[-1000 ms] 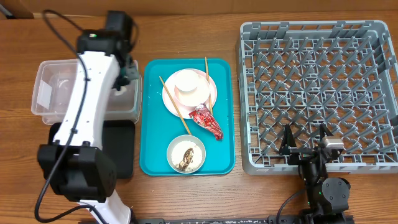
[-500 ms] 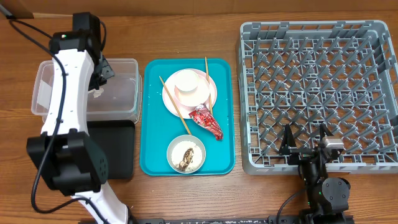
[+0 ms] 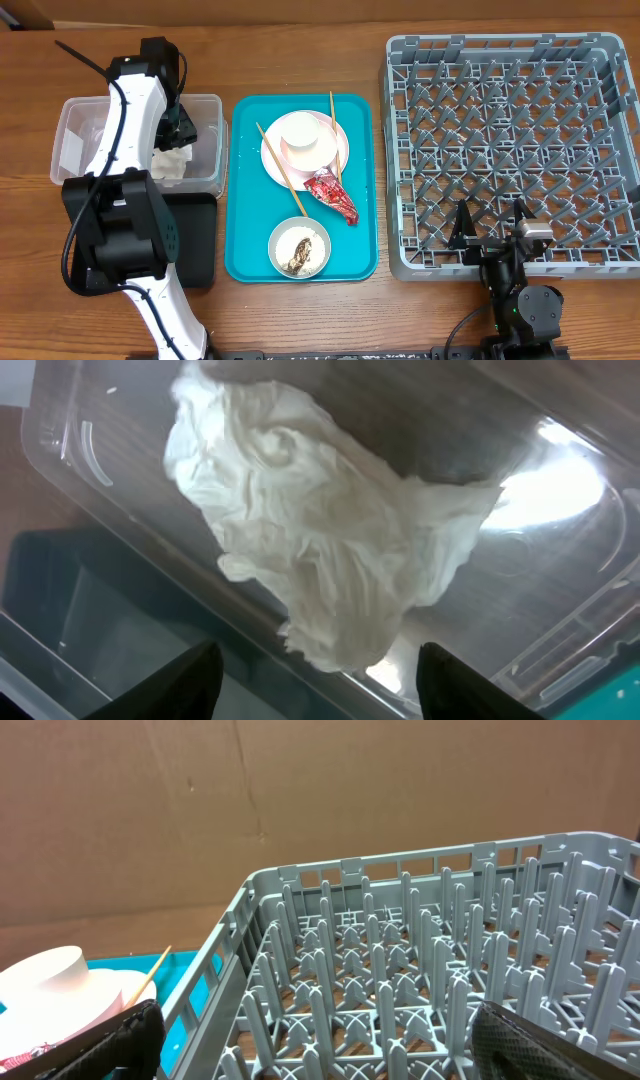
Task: Sort waste into correct bins and load items into the dishwasher
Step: 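Carry the tissue with the left gripper and drop it into the clear bin, then move the left gripper to the red wrapper and grasp it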
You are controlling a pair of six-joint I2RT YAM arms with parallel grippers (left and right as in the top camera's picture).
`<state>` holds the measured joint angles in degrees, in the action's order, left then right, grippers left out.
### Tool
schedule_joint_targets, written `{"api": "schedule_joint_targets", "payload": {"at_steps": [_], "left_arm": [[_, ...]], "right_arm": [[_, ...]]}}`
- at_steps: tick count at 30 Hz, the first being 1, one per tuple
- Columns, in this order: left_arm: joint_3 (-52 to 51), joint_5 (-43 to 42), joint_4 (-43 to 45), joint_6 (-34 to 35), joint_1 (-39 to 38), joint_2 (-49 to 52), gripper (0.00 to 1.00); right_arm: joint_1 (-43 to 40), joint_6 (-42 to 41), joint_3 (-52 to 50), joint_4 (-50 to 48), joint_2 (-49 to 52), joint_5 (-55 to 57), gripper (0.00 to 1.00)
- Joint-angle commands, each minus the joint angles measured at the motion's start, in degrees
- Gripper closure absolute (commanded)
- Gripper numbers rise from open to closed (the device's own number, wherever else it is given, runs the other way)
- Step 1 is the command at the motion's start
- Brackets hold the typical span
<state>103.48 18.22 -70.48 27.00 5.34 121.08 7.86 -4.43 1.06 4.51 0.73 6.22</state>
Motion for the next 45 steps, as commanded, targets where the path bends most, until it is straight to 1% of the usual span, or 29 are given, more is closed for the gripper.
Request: {"api": "schedule_joint_targets", "payload": {"at_steps": [1,3,4,5,6,8,11,15,17,21,26,29,32,34,38,39,45], "left_arm": [[1.1,-0.5,-0.3,-0.1,0.0,0.0,0.41],[2.9,-1.9,-1.8,-0.1,0.0,-0.3,0.45],[5.2,-4.8,-3.8,-0.6,-0.2,-0.9,0.47],[7.5,-9.1,-5.5,-2.5,-0.6,-2.1,0.51],[8.8,-11.9,-6.4,-3.7,-1.1,-3.3,0.52],[9.9,-14.8,-7.4,-4.3,-2.0,-5.4,0.53],[10.4,-20.9,-8.6,-4.3,-4.5,-10.4,0.52],[10.4,-22.8,-10.5,-4.3,-9.0,-14.5,0.50],[10.4,-22.8,-11.7,-4.0,-11.7,-15.2,0.47],[9.3,-22.8,-14.0,0.4,-18.1,-14.9,0.47],[6.4,-22.8,-13.2,7.0,-26.3,-13.4,0.47],[3.6,-22.7,-10.0,11.6,-31.3,-12.9,0.46],[0.7,-22.7,-5.0,14.9,-35.8,-12.4,0.46],[-1.3,-22.2,-2.0,17.7,-38.6,-12.3,0.47],[-5.3,-18.9,2.1,27.2,-43.1,-12.3,0.44],[-6.3,-18.3,3.2,28.6,-44.0,-12.2,0.43],[-12.0,-17.5,8.4,33.2,-47.1,-12.2,0.44]], "right_arm": [[-0.2,0.3,-0.6,-0.3,-0.5,0.1,0.00],[-0.2,0.3,-0.6,-0.3,-0.5,0.1,0.00],[-0.2,0.3,-0.6,-0.3,-0.5,0.1,0.00],[-0.2,0.3,-0.6,-0.3,-0.5,0.1,0.00],[-0.2,0.3,-0.6,-0.3,-0.5,0.1,0.00],[-0.2,0.3,-0.6,-0.3,-0.5,0.1,0.00],[-0.2,0.3,-0.6,-0.3,-0.5,0.1,0.00],[-0.2,0.3,-0.6,-0.3,-0.5,0.1,0.00],[-0.2,0.3,-0.6,-0.3,-0.5,0.1,0.00],[-0.2,0.3,-0.6,-0.3,-0.5,0.1,0.00],[-0.2,0.3,-0.6,-0.3,-0.5,0.1,0.00],[-0.2,0.3,-0.6,-0.3,-0.5,0.1,0.00],[-0.2,0.3,-0.6,-0.3,-0.5,0.1,0.00],[-0.2,0.3,-0.6,-0.3,-0.5,0.1,0.00],[-0.2,0.3,-0.6,-0.3,-0.5,0.1,0.00],[-0.2,0.3,-0.6,-0.3,-0.5,0.1,0.00],[-0.2,0.3,-0.6,-0.3,-0.5,0.1,0.00]]}}
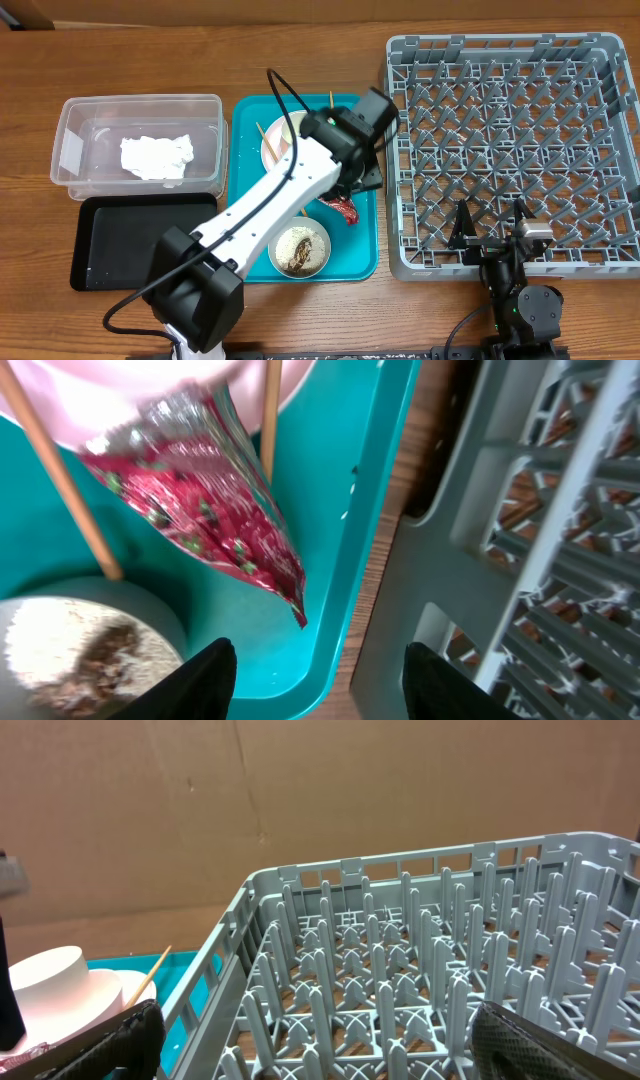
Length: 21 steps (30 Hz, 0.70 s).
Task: Sort waste into correct bins and load items into the dishwasher
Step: 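Move the left gripper to the red wrapper and grasp it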
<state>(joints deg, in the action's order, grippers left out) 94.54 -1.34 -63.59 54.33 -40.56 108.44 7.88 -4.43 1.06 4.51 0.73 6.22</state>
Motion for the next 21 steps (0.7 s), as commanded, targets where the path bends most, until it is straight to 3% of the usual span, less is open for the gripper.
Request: {"api": "schedule_joint_targets", "payload": {"at_steps": [1,9,21], "left_arm": [[-3.8,2.3,2.1,6.2,-1.4,0.4,0.45],[-10.7,4.5,6.1,14.3,-1.6,0.6,0.46],[-18.1,5.0,15.1,14.4,-2.0,0.7,0.47]], "right_arm": [[-0.2,0.3,-0.6,-0.3,-0.5,0.1,0.00],[-0.2,0.3,-0.6,-0.3,-0.5,0.1,0.00],[-0.2,0.3,-0.6,-0.3,-0.5,0.1,0.00]]}}
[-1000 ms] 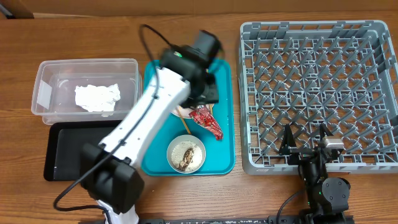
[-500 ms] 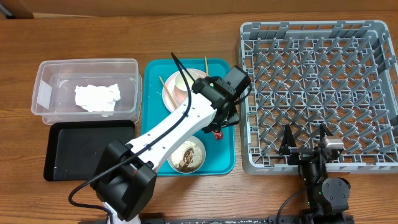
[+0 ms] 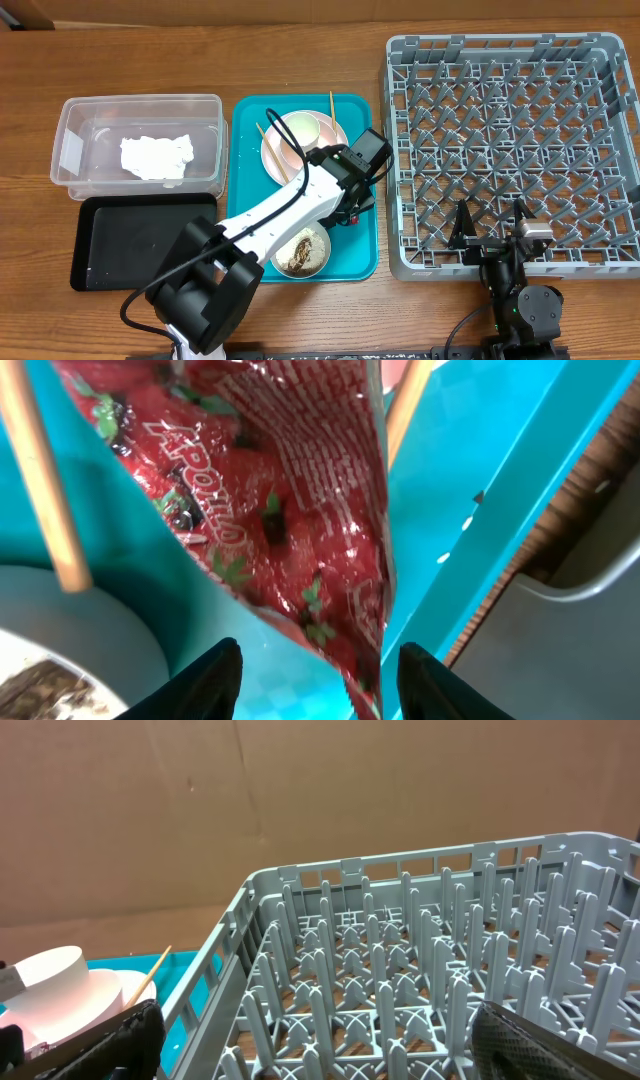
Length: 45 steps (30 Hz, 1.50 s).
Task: Sort waste into correct bins and load items into the dishwasher
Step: 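Move the left gripper to the red wrapper and grasp it, then lift the red wrapper and drop it into the clear bin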
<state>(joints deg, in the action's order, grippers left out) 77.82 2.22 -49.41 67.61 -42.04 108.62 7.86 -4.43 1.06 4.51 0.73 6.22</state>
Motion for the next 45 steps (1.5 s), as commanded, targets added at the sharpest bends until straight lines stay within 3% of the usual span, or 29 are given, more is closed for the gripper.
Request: {"api": "schedule_joint_targets", "payload": {"at_steps": [1,17,45], "left_arm": [[-1.7,1.4,1.7,1.1,-0.5,0.5,0.47],[-5.0,4.2,7.4,0.5,-0.5,0.8,0.46],[-6.5,6.3,9.7,0.5,-1.6,0.8,0.59]], "right_arm": [[-0.2,0.4,-0.6,-0.3,-0.5,0.1,0.00],[-0.2,0.3,-0.6,-0.3,-0.5,0.1,0.00],[-0.2,0.3,-0.6,-0.3,-0.5,0.1,0.00]]}}
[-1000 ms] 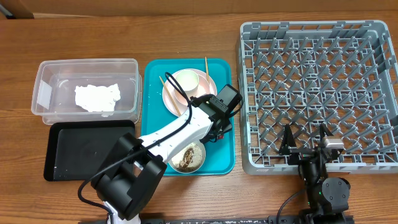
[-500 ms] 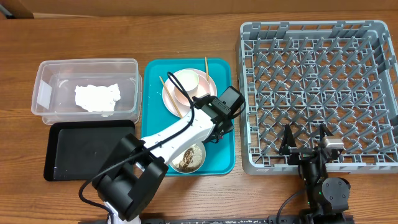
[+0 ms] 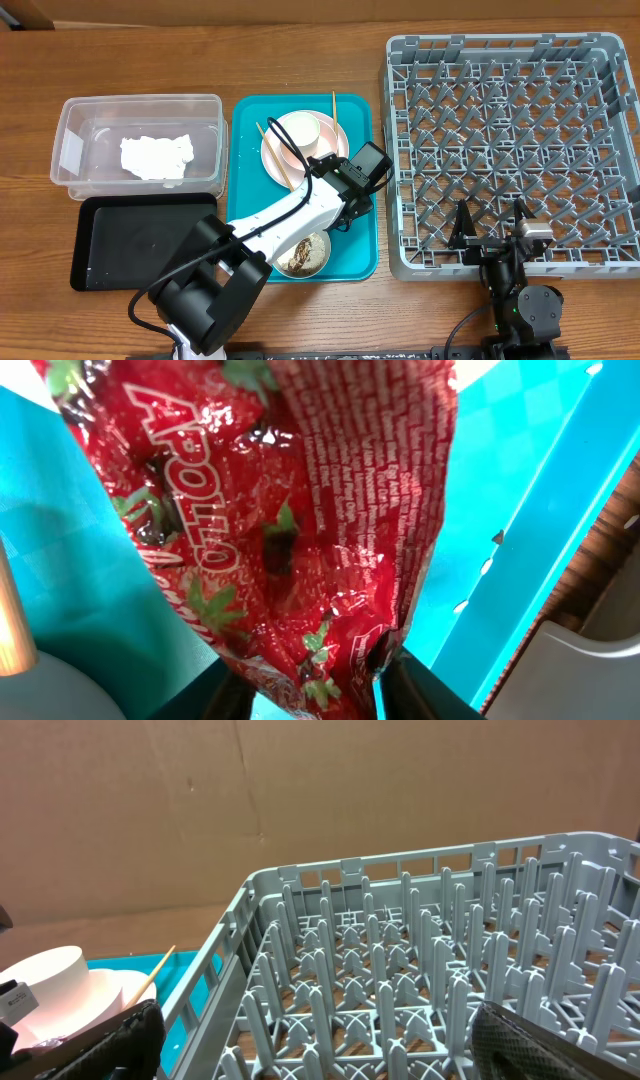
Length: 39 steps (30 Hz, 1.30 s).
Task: Sort waste into correct bins and load items into the dishwasher
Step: 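Lift the red wrapper and drop it into the clear bin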
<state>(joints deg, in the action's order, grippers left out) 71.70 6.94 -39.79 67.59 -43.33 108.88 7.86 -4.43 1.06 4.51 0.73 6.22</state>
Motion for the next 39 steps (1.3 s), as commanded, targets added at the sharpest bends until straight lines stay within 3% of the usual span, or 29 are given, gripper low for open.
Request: {"api": "schedule_joint_targets", "payload": {"at_steps": [1,11,22,30,39], "left_arm": [[-0.4,1.6,0.0,0.5,-0.3,0.5,0.61],[-0.4,1.6,0.0,0.5,-0.3,0.5,0.73],[-0.4,-0.1,0.0,-1.0,-0.3,0.5,0.96],[0.8,-4.1,0.0,-3.9,-0.2,0.2,0.96],[8.1,-2.3,-1.1,-18.2,1.2,-6.7,0.96]], "right_arm": [[-0.2,0.4,-0.6,-0.3,-0.5,0.1,0.00],[-0.2,0.3,-0.6,-0.3,-0.5,0.1,0.00],[-0.2,0.3,-0.6,-0.3,-0.5,0.1,0.00],[-0.2,0.3,-0.6,-0.3,-0.5,0.1,0.00],[-0.2,0.3,-0.6,-0.3,-0.5,0.1,0.00]]}}
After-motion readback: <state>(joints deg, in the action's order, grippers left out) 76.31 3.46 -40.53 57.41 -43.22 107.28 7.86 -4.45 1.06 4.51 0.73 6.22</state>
